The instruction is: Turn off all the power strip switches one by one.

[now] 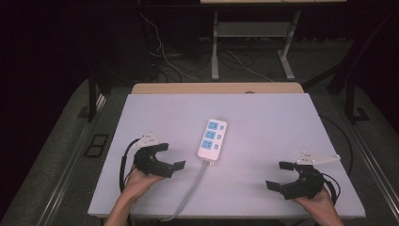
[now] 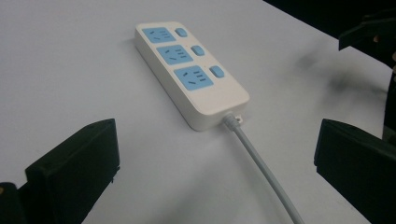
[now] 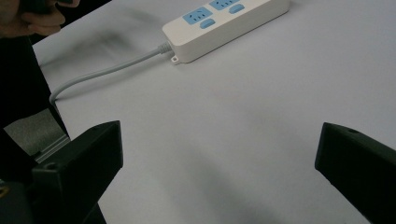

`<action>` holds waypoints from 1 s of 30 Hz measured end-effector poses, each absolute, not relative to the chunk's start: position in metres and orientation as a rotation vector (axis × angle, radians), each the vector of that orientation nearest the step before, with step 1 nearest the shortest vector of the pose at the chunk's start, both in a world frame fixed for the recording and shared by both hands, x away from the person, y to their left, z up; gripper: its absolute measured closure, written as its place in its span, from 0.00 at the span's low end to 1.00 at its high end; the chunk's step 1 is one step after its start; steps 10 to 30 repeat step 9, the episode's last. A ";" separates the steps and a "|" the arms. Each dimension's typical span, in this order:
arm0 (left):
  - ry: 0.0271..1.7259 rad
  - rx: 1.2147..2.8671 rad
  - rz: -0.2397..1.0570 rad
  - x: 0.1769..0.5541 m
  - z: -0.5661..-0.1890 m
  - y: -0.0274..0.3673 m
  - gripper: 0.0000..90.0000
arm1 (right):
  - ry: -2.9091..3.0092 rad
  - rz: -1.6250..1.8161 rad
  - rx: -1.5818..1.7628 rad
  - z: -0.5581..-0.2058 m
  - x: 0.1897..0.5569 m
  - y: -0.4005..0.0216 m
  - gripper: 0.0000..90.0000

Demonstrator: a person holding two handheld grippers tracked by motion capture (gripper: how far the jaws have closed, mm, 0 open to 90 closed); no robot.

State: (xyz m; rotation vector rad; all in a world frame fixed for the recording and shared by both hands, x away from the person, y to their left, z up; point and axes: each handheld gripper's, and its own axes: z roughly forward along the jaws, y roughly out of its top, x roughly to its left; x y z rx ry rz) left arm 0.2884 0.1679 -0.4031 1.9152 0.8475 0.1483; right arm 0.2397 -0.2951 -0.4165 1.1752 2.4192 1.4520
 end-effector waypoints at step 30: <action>0.845 1.859 0.132 0.268 -0.419 0.174 0.00 | 2.418 1.452 1.181 -0.417 0.238 -0.294 0.01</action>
